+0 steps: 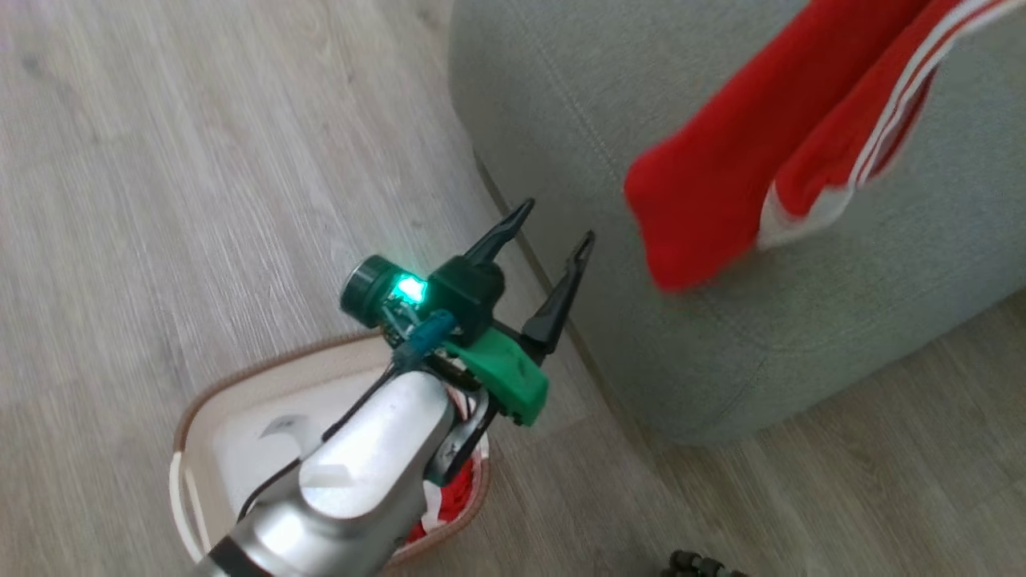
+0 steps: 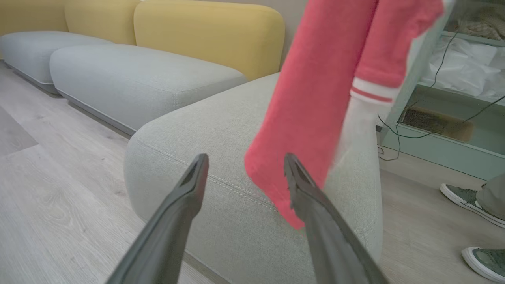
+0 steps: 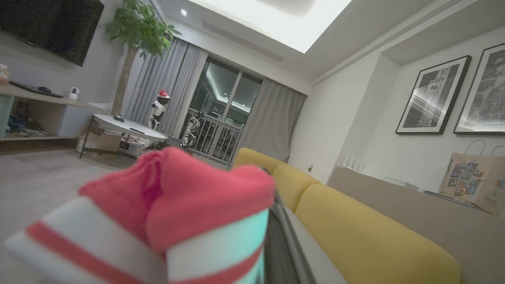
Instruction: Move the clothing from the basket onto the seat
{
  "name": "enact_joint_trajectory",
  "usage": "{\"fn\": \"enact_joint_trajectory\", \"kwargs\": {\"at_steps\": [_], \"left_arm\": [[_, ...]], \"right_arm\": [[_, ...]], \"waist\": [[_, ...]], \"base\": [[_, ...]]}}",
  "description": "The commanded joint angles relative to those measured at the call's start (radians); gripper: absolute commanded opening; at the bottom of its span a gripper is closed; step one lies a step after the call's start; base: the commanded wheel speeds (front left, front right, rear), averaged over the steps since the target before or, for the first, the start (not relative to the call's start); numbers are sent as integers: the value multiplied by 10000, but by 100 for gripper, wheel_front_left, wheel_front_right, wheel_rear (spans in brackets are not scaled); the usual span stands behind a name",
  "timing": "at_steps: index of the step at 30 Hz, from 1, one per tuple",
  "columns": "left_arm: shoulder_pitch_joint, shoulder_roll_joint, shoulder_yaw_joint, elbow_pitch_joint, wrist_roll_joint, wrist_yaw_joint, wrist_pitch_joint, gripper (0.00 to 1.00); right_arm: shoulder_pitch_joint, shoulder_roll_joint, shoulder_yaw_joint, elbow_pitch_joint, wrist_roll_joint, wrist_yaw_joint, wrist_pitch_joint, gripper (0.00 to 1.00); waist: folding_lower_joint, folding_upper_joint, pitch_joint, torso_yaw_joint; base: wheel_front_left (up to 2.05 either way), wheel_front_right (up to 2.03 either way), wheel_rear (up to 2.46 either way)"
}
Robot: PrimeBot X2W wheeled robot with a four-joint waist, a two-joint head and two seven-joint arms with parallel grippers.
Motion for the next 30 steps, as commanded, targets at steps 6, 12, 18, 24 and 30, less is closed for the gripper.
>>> {"fn": "enact_joint_trajectory", "kwargs": {"at_steps": [6, 12, 18, 24, 30], "left_arm": [[-1134, -254, -87, -428, 362, 130, 188, 100], [-1730, -407, -410, -305, 520, 246, 248, 100], [-2286, -467, -641, -149, 577, 406, 290, 100], [-2510, -485, -805, -76, 534, 562, 293, 100], [-2554, -493, -952, -18, 360, 709, 240, 100]], "right_arm": [[-1592, -1545, -156, 1323, 512, -4, -57, 0], [-2355, -2244, -963, 2652, 440, -4, -57, 0], [-2414, -1997, -455, 3873, 320, -4, -57, 0], [-2159, -1511, 193, 4964, 360, -4, -57, 0], [-2015, -1299, 1604, 6535, 637, -4, -57, 11]], "waist": [[-2, 0, 1281, 579], [-2, 0, 2222, 888], [-2, 0, 2951, 1084], [-2, 0, 3247, 1311], [-2, 0, 3340, 1575]], "base": [[0, 0, 0], [0, 0, 0], [0, 0, 0], [0, 0, 0], [0, 0, 0]]}}
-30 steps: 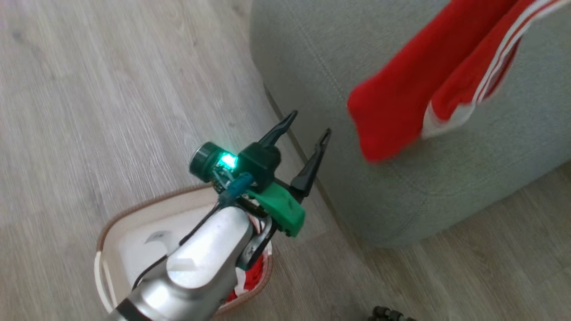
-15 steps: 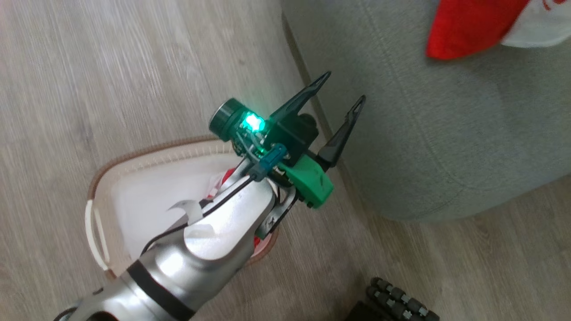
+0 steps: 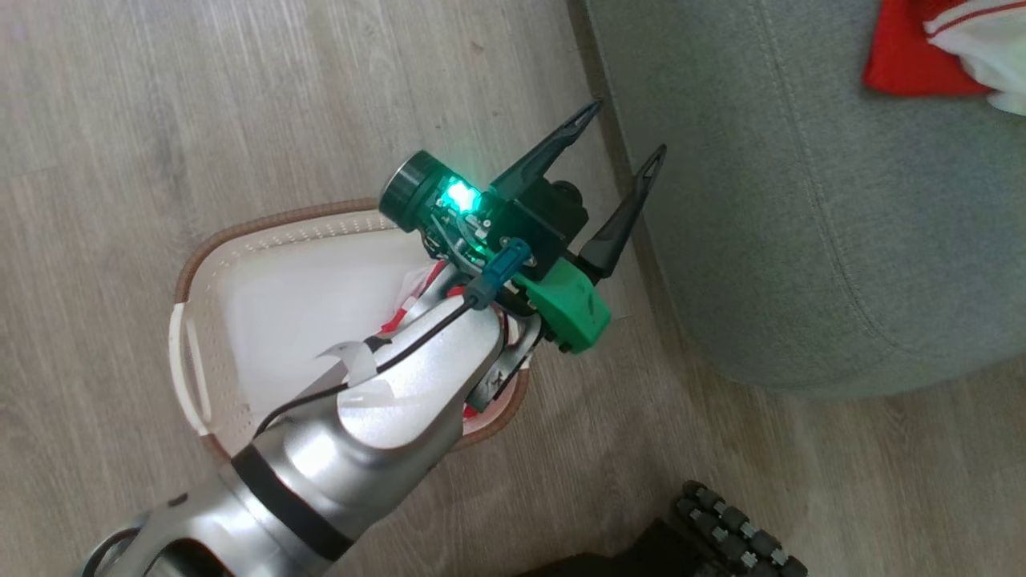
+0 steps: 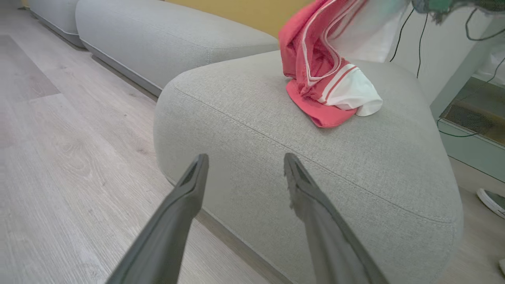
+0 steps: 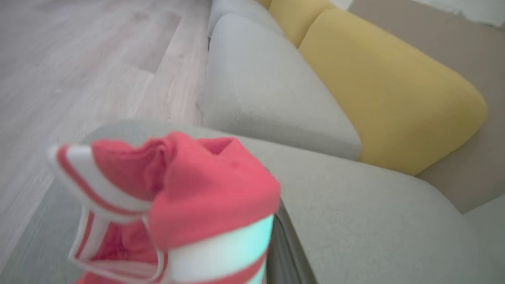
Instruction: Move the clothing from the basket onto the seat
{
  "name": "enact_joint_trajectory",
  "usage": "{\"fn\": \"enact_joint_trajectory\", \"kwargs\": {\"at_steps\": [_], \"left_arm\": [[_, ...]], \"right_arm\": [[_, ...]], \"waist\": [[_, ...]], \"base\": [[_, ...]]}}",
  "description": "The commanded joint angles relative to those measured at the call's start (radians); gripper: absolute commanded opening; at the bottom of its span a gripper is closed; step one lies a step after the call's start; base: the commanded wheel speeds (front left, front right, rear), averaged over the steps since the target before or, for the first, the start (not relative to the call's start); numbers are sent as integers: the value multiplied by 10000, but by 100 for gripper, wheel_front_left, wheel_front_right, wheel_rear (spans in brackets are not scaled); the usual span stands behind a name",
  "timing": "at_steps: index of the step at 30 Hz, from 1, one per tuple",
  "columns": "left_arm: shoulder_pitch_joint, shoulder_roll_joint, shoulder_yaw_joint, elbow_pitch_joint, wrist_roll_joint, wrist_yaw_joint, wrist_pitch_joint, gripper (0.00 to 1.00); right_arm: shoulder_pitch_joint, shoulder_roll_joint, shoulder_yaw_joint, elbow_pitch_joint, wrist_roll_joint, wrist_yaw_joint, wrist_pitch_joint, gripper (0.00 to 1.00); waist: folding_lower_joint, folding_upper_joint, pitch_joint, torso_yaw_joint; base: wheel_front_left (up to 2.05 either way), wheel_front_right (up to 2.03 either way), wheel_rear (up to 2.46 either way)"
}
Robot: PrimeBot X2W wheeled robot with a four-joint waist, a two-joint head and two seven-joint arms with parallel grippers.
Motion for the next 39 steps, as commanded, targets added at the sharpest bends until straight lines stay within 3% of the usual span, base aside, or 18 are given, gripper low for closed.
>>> {"fn": "enact_joint_trajectory", "kwargs": {"at_steps": [1, 3, 7, 10, 14, 15, 17, 18, 28, 39], "left_arm": [[-266, -110, 168, -303, -78, 73, -63, 100], [-292, -111, 170, -319, -127, 155, -101, 100], [-299, -112, 202, -324, -200, 265, -170, 100], [-264, -112, 195, -305, -262, 283, -212, 100], [-192, -112, 158, -270, -353, 270, -259, 100], [-174, -112, 154, -264, -379, 267, -271, 100], [-126, -108, 162, -248, -427, 264, -296, 100], [-94, -104, 168, -241, -455, 259, -309, 100], [660, 193, 424, -255, -900, 143, -455, 100], [1733, 695, 837, -745, -1338, 43, -517, 100]], "right_arm": [[321, -419, 429, 182, 119, -4, -51, 9], [220, -501, 1165, 584, 305, -4, -51, 0], [3, -615, 2845, 1144, 1010, -4, 108, 0], [-166, -732, 4002, 1309, 1825, -4, 872, 0], [-535, -980, 5111, 1349, 2710, -4, 1239, 0], [-606, -1017, 5347, 1378, 2894, -4, 1276, 25], [-697, -1039, 5774, 1422, 3337, -4, 1461, 97], [-720, -1067, 6003, 1429, 3540, -4, 1605, 100], [-1037, -1415, 8055, 869, 4878, -4, 2865, 100], [-1252, -1721, 8557, -175, 5539, -4, 4239, 100]], "waist": [[-1, 0, 2, 95], [-1, 0, -9, 170], [-1, 0, -93, 252], [-1, 0, -184, 281], [-1, 0, -359, 305], [-1, 0, -417, 310], [-1, 0, -561, 302], [-1, 0, -637, 302], [-1, 0, -2074, 65], [-1, 0, -3726, -174]], "base": [[0, 0, 0], [0, 0, 0], [0, 0, 0], [0, 0, 0], [0, 0, 0], [0, 0, 0], [0, 0, 0], [0, 0, 0], [0, 0, 0], [0, 0, 0]]}}
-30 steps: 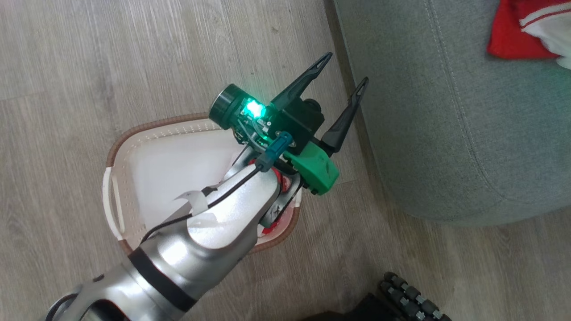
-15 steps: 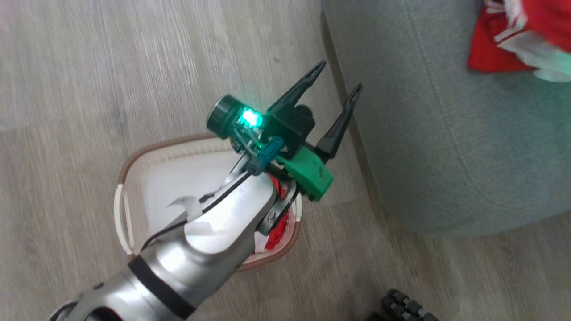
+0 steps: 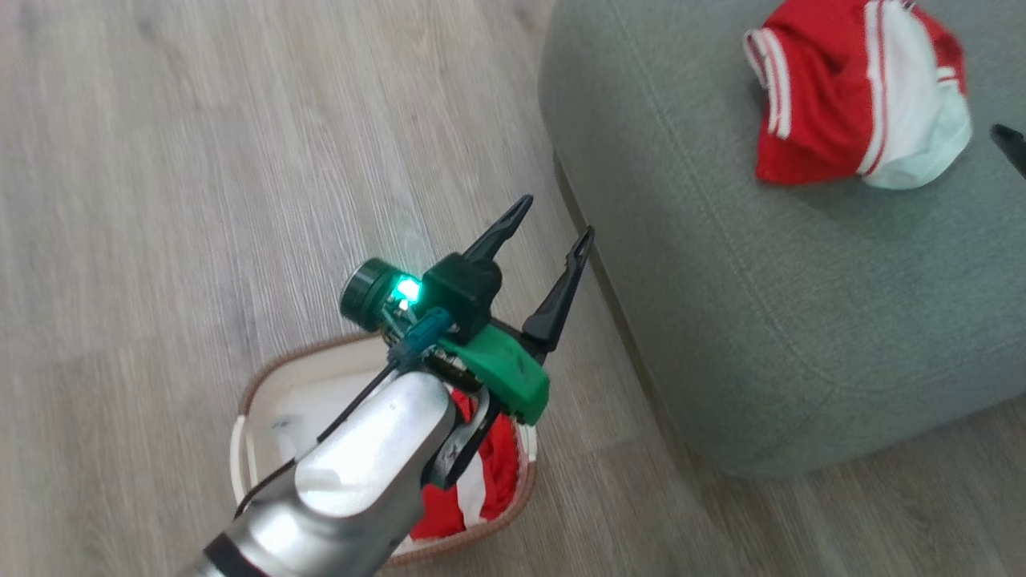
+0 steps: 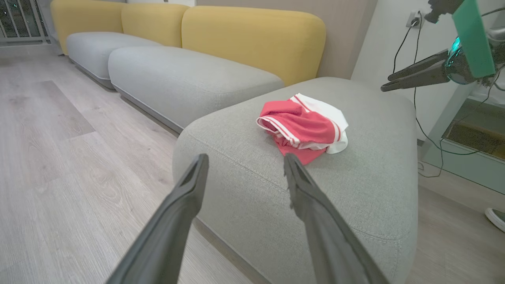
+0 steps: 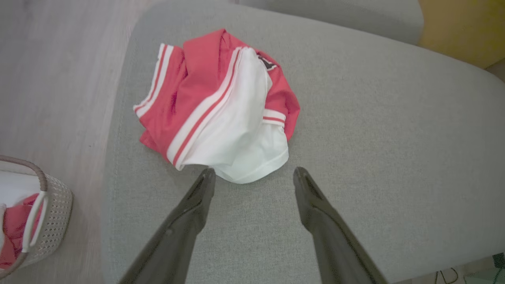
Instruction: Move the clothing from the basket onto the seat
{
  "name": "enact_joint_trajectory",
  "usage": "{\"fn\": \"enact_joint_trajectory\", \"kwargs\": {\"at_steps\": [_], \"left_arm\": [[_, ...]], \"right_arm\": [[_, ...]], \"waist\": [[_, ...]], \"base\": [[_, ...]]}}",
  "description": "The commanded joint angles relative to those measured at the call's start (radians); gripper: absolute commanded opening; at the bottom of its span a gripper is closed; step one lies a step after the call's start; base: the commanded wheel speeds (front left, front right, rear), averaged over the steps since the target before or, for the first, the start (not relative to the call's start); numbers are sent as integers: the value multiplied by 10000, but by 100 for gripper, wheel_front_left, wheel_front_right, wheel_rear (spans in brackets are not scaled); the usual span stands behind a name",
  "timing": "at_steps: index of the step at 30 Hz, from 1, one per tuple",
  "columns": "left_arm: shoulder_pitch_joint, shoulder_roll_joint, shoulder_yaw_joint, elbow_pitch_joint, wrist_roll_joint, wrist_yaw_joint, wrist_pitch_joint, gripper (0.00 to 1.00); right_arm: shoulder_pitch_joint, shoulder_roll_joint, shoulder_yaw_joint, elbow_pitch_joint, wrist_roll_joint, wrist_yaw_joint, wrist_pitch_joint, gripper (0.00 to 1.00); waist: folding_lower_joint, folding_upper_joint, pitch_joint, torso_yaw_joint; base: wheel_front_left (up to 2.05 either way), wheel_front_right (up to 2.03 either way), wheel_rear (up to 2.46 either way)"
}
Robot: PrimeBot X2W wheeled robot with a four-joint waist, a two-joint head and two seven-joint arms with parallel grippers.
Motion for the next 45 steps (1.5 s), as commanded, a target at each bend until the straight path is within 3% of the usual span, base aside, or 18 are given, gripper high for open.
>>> {"fn": "enact_joint_trajectory", "kwargs": {"at_steps": [1, 15, 22, 28, 34, 42, 43, 45], "left_arm": [[-147, 139, 406, -353, -60, -25, -109, 100], [1287, 836, 1497, -1506, -139, 258, -120, 100], [2014, 1114, 2146, -1935, -81, 433, -121, 100], [2593, 1353, 2733, -2182, -70, 658, -121, 100], [3437, 1672, 3543, -2551, 34, 897, -121, 100], [4303, 1528, 4384, -2956, 387, 1056, -122, 100], [4303, 1528, 4384, -2956, 387, 1056, -122, 100], [4456, 1421, 4542, -2988, 474, 994, -122, 100]], "right_arm": [[-206, -426, -14, -109, 129, -4, -80, 100], [122, -1138, -32, -1457, 1155, -4, -2019, 100], [1048, -1356, -337, -1226, 1416, -4, -3633, 100], [2020, -1181, -807, -1013, 1547, -4, -4219, 100], [4004, -598, -3264, -1271, 1041, -4, -4315, 100], [7360, 1044, -7933, -2324, -1764, -4, -4318, 100], [7360, 1044, -7933, -2324, -1764, -4, -4318, 100], [8267, 1686, -9151, -2789, -2569, -4, -4318, 100]], "waist": [[0, -1, -392, -39], [0, -1, -1768, 765], [0, -1, -2115, 1489], [0, -1, -2282, 1895], [0, -1, -2492, 2442], [0, -1, -2568, 2876], [0, -1, -2568, 2876], [0, -1, -2575, 2934]], "base": [[0, 0, 0], [0, 0, 0], [0, 0, 0], [0, 0, 0], [0, 0, 0], [0, 0, 0], [0, 0, 0], [0, 0, 0]]}}
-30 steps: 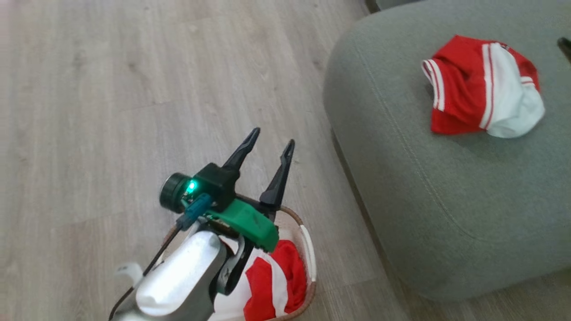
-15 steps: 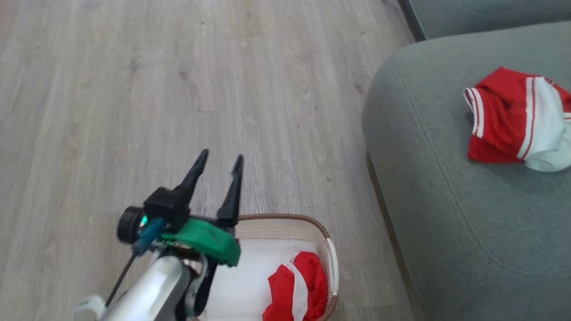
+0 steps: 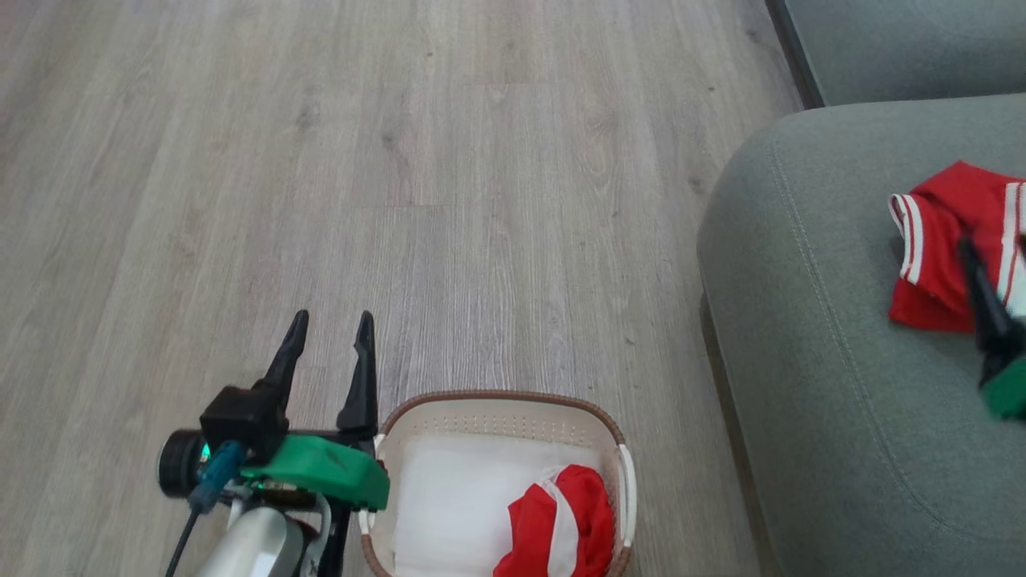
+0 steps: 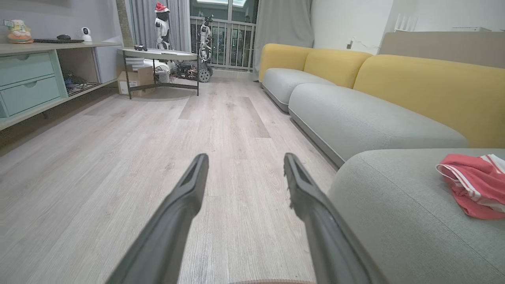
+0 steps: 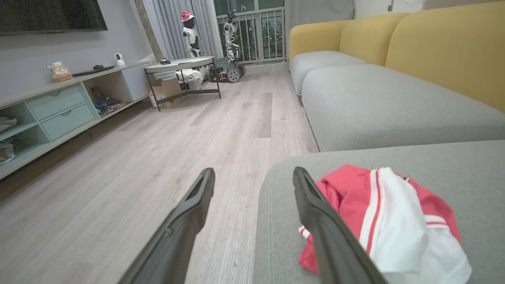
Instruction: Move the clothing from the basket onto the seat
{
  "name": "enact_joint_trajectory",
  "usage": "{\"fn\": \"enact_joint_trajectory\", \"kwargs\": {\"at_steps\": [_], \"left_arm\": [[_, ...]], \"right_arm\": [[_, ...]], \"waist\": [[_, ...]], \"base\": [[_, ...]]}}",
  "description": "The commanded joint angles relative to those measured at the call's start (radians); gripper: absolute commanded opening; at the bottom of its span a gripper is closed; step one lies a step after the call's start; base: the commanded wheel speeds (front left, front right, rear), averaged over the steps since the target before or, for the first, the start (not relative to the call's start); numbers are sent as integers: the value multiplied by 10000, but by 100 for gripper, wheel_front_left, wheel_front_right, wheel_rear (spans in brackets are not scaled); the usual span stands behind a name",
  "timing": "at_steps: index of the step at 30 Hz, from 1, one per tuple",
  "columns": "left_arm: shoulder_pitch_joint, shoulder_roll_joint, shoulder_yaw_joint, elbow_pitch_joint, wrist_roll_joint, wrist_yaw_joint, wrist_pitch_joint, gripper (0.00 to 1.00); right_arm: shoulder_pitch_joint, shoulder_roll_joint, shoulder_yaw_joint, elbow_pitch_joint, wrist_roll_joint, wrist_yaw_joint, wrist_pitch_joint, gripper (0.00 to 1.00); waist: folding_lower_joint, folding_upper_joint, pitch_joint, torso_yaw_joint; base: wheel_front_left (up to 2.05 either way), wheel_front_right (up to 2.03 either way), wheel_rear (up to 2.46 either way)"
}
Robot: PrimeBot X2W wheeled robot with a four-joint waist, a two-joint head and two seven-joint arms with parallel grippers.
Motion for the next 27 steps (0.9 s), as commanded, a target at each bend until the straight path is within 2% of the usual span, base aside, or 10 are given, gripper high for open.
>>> {"fn": "enact_joint_trajectory", "kwargs": {"at_steps": [1, 4, 7, 13, 21, 27], "left_arm": [[-355, 51, 508, -371, 133, -22, -95, 100], [-124, -151, 733, -388, 329, -116, -95, 100], [92, -351, 962, -419, 581, -217, -95, 100], [462, -709, 1527, -631, 1278, -477, -95, 100], [779, -1238, 2093, -469, 1941, -1088, -95, 100], [881, -1508, 2428, -289, 2274, -1433, -95, 100]], "right_arm": [[318, -94, -393, -410, -393, -4, -117, 100], [1542, 973, -1942, -1251, -1631, -4, -117, 100], [2428, 1981, -2984, -2068, -2607, -4, -117, 100], [3304, 3324, -3636, -3137, -3873, -4, -117, 100], [3682, 4158, -3554, -3507, -4774, -4, -118, 100], [3670, 4270, -3417, -3516, -4951, -4, -118, 100]], "waist": [[1, -1, -10, 32], [1, -1, -39, 80], [1, -1, -41, 102], [1, -1, -75, 102], [1, -1, -80, 125], [1, -1, -71, 90]], "base": [[0, 0, 0], [0, 0, 0], [0, 0, 0], [0, 0, 0], [0, 0, 0], [0, 0, 0]]}}
